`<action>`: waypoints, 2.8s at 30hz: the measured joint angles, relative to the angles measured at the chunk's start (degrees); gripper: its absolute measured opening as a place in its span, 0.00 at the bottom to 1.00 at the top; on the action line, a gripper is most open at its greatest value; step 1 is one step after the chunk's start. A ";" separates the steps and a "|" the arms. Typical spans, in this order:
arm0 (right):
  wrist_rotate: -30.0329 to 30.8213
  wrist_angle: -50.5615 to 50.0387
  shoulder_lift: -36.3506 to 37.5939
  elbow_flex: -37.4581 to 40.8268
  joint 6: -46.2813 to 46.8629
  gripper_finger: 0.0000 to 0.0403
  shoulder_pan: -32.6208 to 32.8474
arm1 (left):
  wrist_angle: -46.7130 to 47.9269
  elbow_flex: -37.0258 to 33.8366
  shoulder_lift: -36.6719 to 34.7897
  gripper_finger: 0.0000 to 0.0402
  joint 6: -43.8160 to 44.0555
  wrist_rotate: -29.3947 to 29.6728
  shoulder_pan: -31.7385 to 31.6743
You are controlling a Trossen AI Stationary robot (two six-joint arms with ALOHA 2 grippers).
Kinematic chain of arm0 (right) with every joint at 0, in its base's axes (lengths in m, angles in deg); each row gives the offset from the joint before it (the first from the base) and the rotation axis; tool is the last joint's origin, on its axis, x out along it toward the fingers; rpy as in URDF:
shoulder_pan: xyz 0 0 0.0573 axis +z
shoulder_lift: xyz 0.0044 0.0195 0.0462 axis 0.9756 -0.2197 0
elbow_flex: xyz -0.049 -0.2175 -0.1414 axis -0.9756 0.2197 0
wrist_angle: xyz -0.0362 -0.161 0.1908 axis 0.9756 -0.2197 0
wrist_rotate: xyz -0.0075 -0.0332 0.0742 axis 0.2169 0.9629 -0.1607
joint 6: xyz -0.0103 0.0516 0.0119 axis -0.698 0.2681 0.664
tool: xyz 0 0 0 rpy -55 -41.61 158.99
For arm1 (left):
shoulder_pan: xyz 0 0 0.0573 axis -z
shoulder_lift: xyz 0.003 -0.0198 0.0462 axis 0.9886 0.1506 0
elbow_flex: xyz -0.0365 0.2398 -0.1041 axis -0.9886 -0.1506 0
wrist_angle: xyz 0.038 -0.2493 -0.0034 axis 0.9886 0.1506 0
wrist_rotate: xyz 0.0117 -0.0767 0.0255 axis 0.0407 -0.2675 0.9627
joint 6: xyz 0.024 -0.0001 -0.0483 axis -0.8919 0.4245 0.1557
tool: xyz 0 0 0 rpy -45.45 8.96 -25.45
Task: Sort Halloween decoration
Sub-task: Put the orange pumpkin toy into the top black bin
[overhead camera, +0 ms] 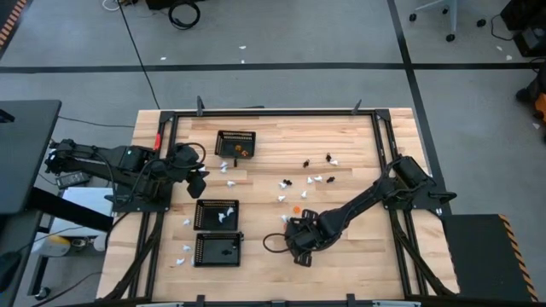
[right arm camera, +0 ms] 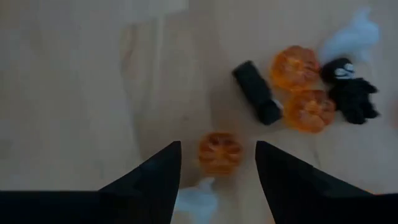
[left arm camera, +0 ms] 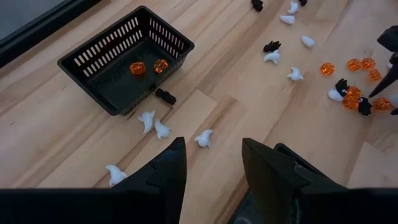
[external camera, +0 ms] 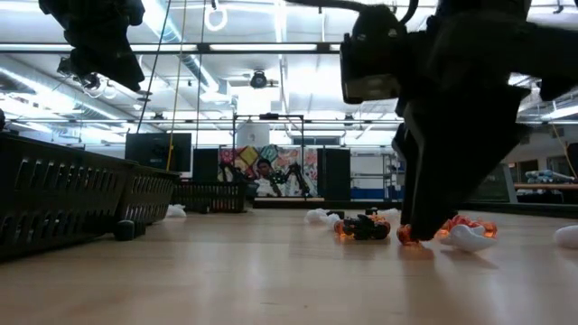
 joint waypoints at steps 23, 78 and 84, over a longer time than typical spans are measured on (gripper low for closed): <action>-1.32 5.27 0.33 3.47 -1.22 0.24 -0.04 | 0.00 0.00 0.01 0.40 -0.01 0.00 0.00; -15.54 23.74 0.04 -9.60 -33.05 0.28 -39.62 | -0.12 0.00 0.01 0.40 0.39 9.54 -4.98; -15.47 25.18 -0.02 -11.76 -34.47 0.28 -42.65 | -2.82 0.00 0.01 0.40 -0.48 9.65 -8.85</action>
